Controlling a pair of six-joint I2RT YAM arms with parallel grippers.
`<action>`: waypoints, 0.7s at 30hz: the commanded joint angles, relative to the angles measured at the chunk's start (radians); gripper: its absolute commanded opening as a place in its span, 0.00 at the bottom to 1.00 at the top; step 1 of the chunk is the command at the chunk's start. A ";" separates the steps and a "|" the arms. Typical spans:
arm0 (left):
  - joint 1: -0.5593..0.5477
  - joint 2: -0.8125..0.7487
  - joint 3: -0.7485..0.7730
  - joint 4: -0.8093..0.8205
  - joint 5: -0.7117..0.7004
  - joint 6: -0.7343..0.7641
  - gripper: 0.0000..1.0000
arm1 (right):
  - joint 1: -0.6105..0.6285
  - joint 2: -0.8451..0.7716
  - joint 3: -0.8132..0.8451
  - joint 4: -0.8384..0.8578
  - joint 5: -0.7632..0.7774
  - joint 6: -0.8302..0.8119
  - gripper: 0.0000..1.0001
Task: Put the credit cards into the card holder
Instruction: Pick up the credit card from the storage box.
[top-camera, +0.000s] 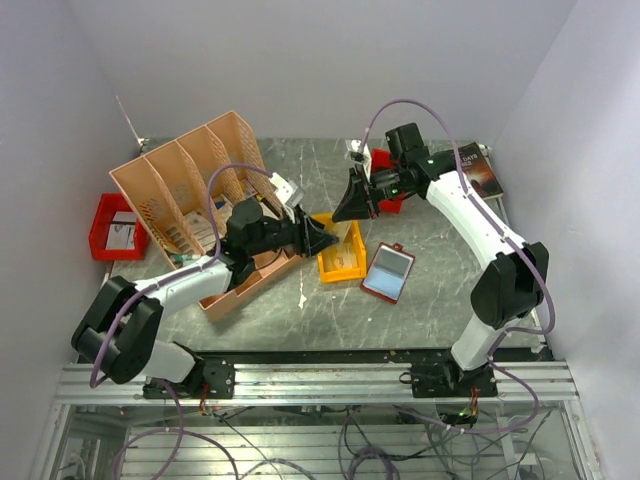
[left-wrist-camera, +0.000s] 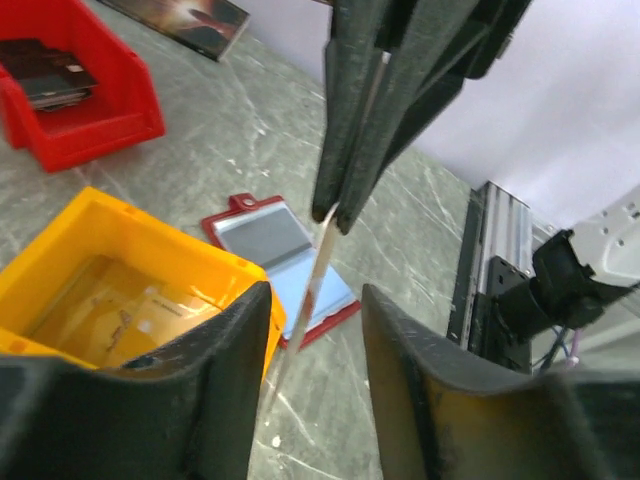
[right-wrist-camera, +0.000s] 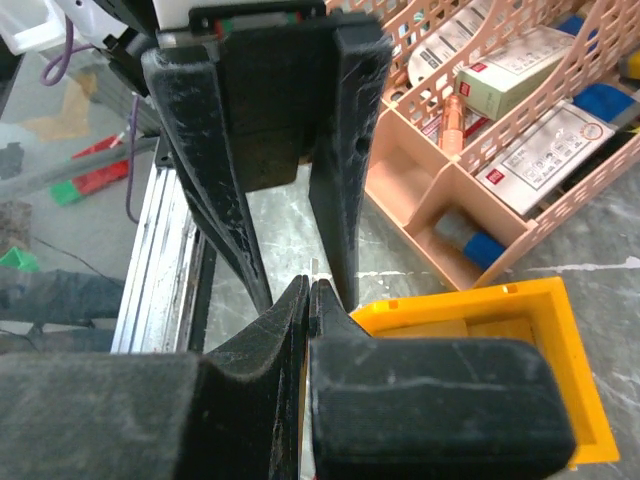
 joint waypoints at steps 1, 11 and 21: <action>-0.029 0.014 0.034 0.017 0.089 0.004 0.41 | 0.020 -0.038 -0.020 -0.009 0.013 0.030 0.00; -0.037 -0.103 -0.127 0.260 0.067 -0.159 0.07 | 0.000 -0.165 -0.100 0.079 0.074 0.134 0.53; -0.247 -0.254 -0.325 0.488 -0.343 -0.329 0.07 | -0.110 -0.409 -0.413 0.293 -0.121 0.174 0.90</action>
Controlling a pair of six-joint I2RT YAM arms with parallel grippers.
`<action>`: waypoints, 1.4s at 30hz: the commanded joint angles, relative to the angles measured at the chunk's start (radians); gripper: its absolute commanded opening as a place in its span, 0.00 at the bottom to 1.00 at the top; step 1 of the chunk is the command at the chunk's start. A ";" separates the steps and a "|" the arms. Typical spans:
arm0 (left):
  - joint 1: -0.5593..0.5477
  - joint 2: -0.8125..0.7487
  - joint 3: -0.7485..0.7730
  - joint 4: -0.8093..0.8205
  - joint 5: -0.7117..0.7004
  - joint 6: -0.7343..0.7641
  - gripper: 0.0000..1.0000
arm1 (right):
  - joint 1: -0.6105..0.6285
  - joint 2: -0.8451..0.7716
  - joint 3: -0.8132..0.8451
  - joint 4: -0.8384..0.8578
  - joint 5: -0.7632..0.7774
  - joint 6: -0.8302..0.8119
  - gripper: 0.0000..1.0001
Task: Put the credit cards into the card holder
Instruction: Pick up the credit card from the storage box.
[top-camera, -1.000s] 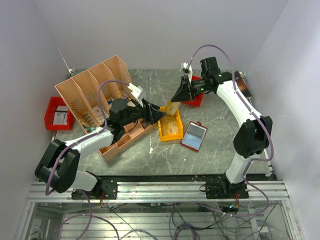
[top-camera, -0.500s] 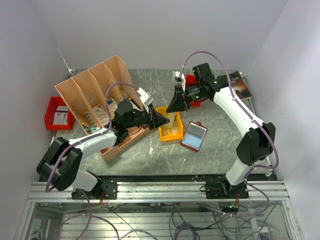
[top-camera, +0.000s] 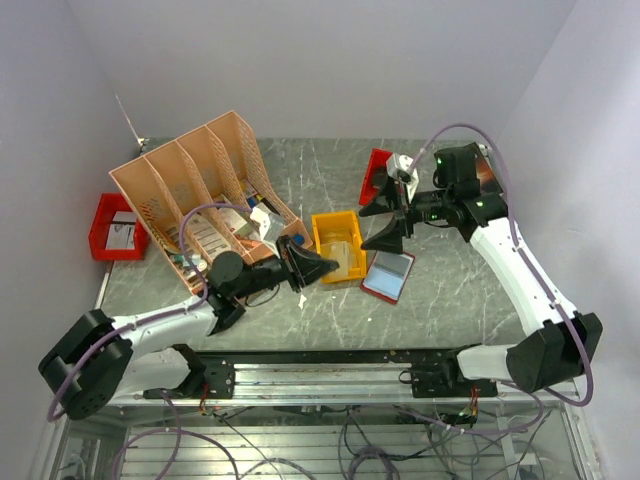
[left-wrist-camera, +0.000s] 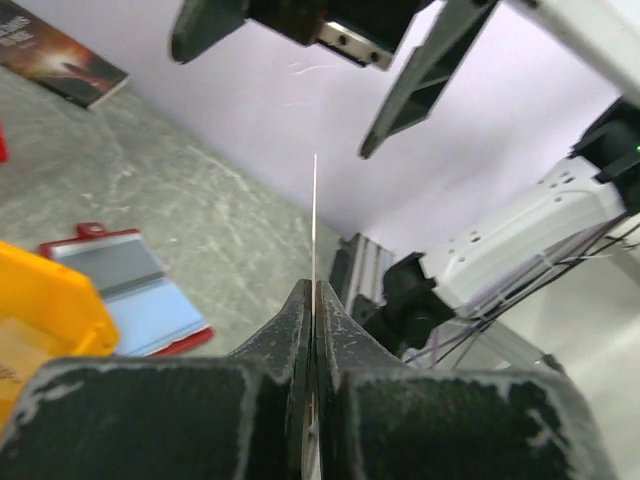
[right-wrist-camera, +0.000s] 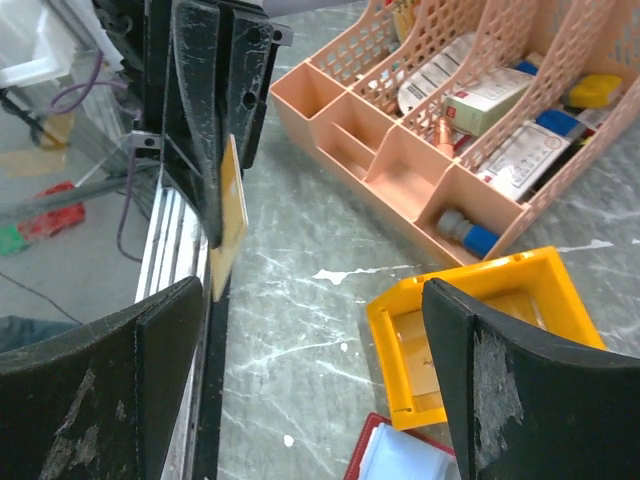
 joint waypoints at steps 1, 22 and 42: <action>-0.110 -0.018 -0.058 0.224 -0.286 -0.074 0.07 | -0.020 -0.031 -0.087 0.104 -0.118 0.054 0.89; -0.210 0.078 -0.186 0.313 -0.416 -0.194 0.07 | -0.054 0.040 -0.085 -0.159 -0.054 -0.255 0.82; -0.238 0.135 -0.076 0.325 -0.388 -0.146 0.07 | 0.087 0.011 -0.259 0.353 -0.118 0.408 0.56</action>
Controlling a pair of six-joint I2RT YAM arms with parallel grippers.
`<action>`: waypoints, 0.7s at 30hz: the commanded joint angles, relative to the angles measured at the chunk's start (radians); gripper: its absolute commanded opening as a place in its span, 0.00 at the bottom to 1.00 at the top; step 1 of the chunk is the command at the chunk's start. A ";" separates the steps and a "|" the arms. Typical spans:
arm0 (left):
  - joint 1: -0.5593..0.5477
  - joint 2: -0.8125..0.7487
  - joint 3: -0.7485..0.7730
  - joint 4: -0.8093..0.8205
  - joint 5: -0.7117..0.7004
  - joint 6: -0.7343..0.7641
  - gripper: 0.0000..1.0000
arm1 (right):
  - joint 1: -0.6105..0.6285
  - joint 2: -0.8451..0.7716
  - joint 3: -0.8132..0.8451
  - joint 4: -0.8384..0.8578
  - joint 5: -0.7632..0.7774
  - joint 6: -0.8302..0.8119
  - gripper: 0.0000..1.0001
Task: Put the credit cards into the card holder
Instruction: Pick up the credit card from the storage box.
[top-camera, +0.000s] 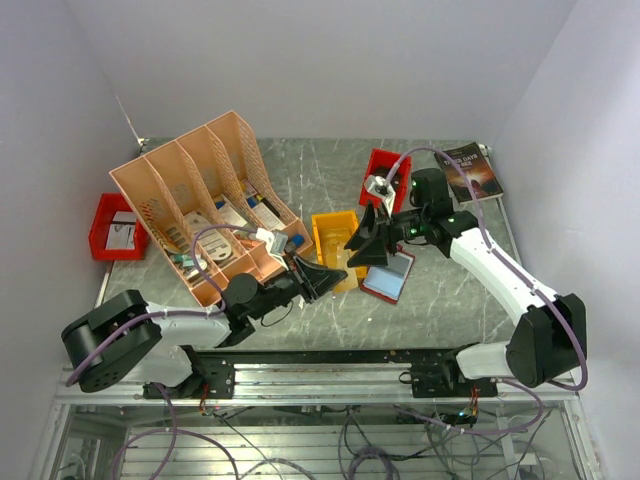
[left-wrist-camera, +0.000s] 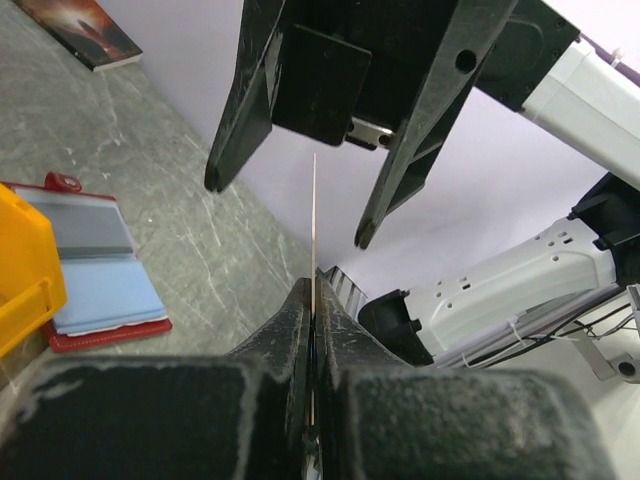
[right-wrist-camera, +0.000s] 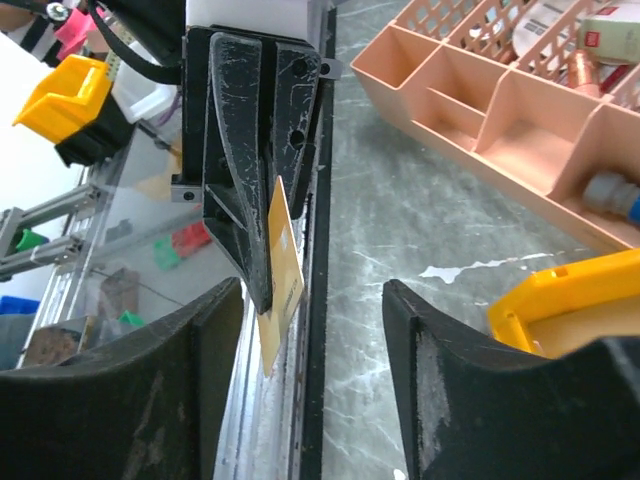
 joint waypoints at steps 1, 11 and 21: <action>-0.011 -0.008 0.042 0.046 -0.008 0.041 0.07 | 0.020 0.006 -0.009 0.084 -0.031 0.095 0.54; -0.013 -0.009 -0.015 0.122 -0.045 0.010 0.41 | 0.025 0.022 -0.071 0.376 -0.161 0.405 0.00; -0.014 -0.035 -0.047 0.091 0.011 -0.004 0.35 | 0.020 0.022 -0.110 0.518 -0.172 0.530 0.00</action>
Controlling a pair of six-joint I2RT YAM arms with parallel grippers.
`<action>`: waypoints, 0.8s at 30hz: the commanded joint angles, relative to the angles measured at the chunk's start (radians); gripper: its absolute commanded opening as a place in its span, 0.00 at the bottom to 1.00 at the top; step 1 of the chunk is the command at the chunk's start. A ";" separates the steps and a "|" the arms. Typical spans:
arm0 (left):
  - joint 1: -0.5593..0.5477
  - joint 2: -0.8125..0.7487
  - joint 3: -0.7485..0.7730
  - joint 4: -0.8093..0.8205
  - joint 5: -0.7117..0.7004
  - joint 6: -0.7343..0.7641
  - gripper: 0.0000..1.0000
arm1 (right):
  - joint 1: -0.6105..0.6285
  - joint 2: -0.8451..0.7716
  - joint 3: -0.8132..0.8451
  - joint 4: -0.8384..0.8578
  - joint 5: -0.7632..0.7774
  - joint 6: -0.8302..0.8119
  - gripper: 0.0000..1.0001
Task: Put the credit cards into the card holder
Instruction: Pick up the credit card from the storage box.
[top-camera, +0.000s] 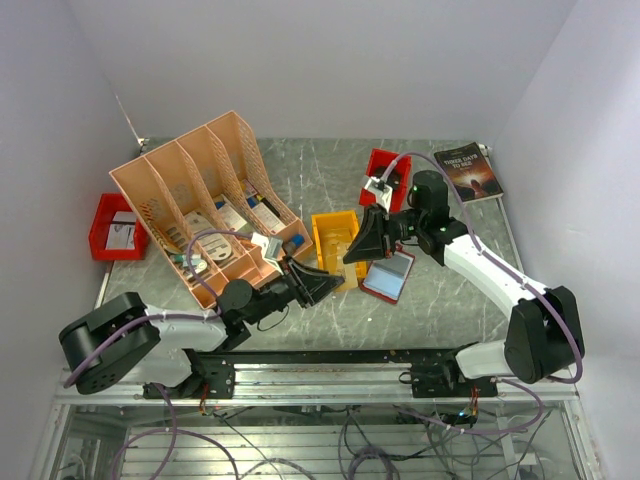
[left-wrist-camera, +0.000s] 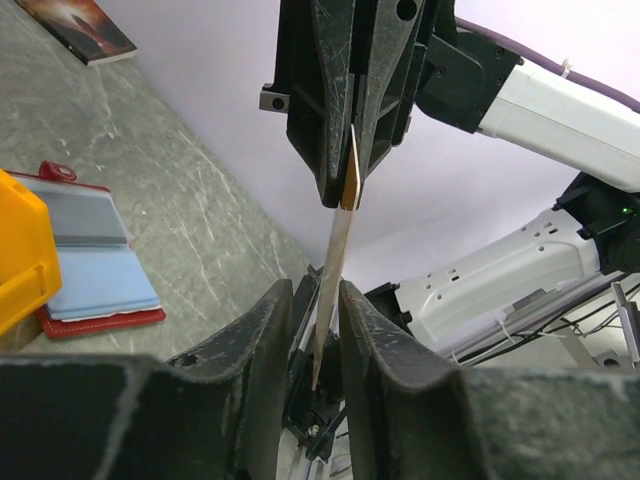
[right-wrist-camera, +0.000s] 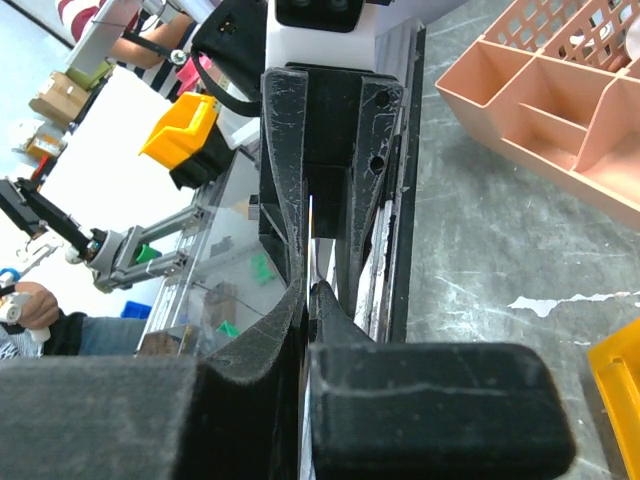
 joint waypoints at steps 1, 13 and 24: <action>-0.005 -0.028 0.003 0.031 0.024 0.024 0.33 | -0.002 0.003 0.013 0.052 -0.024 0.038 0.00; 0.119 -0.294 0.181 -0.614 0.201 0.150 0.49 | 0.004 0.031 0.072 -0.217 -0.042 -0.238 0.00; 0.169 -0.212 0.290 -0.665 0.372 0.160 0.09 | 0.013 0.027 0.072 -0.243 -0.039 -0.271 0.00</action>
